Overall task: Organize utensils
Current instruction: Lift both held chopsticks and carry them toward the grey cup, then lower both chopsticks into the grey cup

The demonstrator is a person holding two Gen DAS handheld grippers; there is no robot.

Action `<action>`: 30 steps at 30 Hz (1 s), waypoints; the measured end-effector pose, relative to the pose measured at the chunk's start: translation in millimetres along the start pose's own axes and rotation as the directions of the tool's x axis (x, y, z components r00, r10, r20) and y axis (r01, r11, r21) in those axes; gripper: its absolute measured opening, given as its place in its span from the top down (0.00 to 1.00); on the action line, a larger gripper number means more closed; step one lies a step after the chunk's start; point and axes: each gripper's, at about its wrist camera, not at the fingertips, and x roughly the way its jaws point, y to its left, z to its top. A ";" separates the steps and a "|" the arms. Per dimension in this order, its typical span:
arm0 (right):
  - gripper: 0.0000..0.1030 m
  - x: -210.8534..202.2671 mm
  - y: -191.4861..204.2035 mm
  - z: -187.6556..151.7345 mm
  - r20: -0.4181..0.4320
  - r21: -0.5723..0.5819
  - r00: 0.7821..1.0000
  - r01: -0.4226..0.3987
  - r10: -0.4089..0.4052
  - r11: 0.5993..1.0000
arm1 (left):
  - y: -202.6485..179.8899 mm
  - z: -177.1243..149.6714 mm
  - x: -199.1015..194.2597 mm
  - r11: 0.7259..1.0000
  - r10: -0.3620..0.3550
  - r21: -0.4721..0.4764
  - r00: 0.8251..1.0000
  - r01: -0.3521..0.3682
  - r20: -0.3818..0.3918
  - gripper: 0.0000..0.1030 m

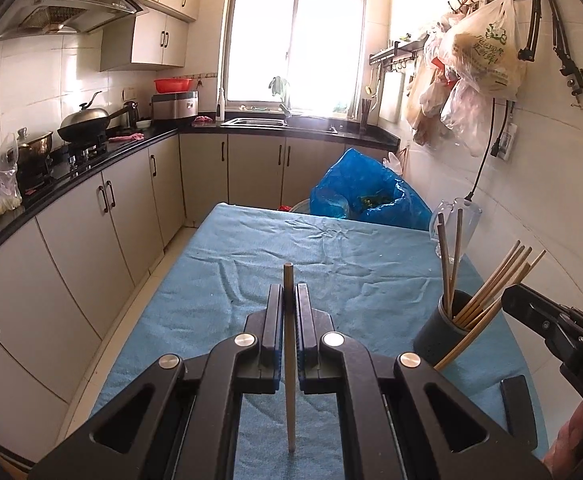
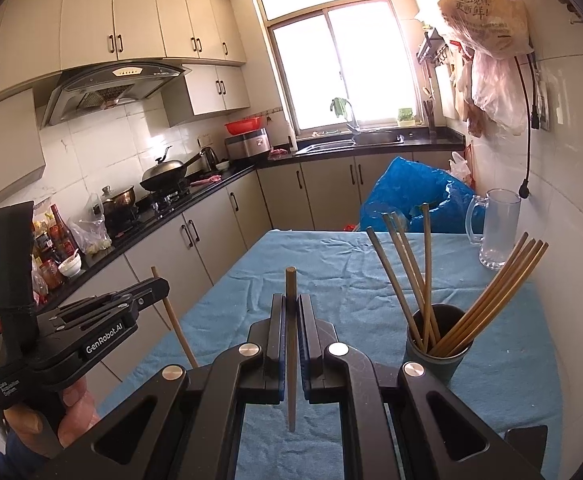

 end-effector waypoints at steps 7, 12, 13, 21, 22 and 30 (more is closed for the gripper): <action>0.94 -5.3 -2.5 -1.7 0.006 0.009 1.000 0.003 -0.003 1.000 | -3.1 0.6 -3.2 1.000 0.000 0.010 1.000 0.000 0.004 0.95; 0.94 -11.8 -7.5 -0.6 0.017 0.022 1.000 0.009 -0.010 1.000 | -6.3 3.1 -6.6 1.000 -0.001 0.017 1.000 0.000 0.008 0.95; 0.94 -13.7 -9.4 0.2 0.021 0.026 1.000 0.011 -0.012 1.000 | -7.5 4.5 -7.4 1.000 -0.004 0.020 1.000 0.003 0.009 0.95; 0.94 -44.9 -34.4 18.3 0.098 0.063 0.992 0.069 -0.075 0.996 | -32.8 33.1 -17.5 0.996 -0.081 0.048 0.996 0.080 0.024 0.95; 0.94 -50.8 -38.8 22.2 0.112 0.069 0.990 0.081 -0.088 0.994 | -39.6 40.1 -19.6 0.994 -0.096 0.053 0.995 0.094 0.031 0.95; 0.94 -79.8 -77.5 55.8 0.199 0.119 0.959 0.181 -0.202 0.976 | -92.1 89.7 -36.6 0.970 -0.234 0.088 0.969 0.227 0.085 0.95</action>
